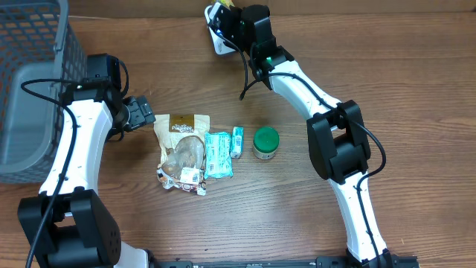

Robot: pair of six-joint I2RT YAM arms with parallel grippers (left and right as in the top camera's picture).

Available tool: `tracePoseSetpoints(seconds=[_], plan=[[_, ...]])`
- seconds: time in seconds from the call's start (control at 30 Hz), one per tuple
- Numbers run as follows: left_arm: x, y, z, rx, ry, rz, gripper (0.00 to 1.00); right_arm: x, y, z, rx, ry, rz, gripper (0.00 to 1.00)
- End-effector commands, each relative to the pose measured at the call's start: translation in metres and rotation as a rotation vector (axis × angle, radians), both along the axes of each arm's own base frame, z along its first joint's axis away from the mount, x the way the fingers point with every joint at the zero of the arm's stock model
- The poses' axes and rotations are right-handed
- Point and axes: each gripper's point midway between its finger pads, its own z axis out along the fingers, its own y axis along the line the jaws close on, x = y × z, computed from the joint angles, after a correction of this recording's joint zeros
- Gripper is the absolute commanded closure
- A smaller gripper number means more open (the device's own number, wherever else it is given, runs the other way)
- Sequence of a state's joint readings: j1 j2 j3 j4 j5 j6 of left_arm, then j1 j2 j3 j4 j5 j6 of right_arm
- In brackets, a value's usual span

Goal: Scan the item barcode
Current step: 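Hold the yellow bottle in front of the white scanner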

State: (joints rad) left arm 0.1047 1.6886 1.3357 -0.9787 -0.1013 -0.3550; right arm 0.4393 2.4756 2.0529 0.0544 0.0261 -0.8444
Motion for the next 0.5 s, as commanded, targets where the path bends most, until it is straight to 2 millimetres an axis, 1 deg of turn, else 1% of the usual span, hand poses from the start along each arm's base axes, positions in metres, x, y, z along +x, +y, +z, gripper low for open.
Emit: tracePoseSetpoints(seconds=[0.0,0.17,0.47], plan=[[0.001,0.000,0.009,0.007,-0.023,-0.022,0.01,-0.001,0.004,0.013,-0.020,-0.025,0.020,0.96],[0.001,0.000,0.009,0.007,-0.023,-0.022,0.01,-0.005,0.003,0.000,-0.041,0.024,0.021,0.96],[0.001,0.000,0.009,0.007,-0.023,-0.022,0.01,-0.008,0.008,0.001,-0.032,0.028,0.025,0.96]])
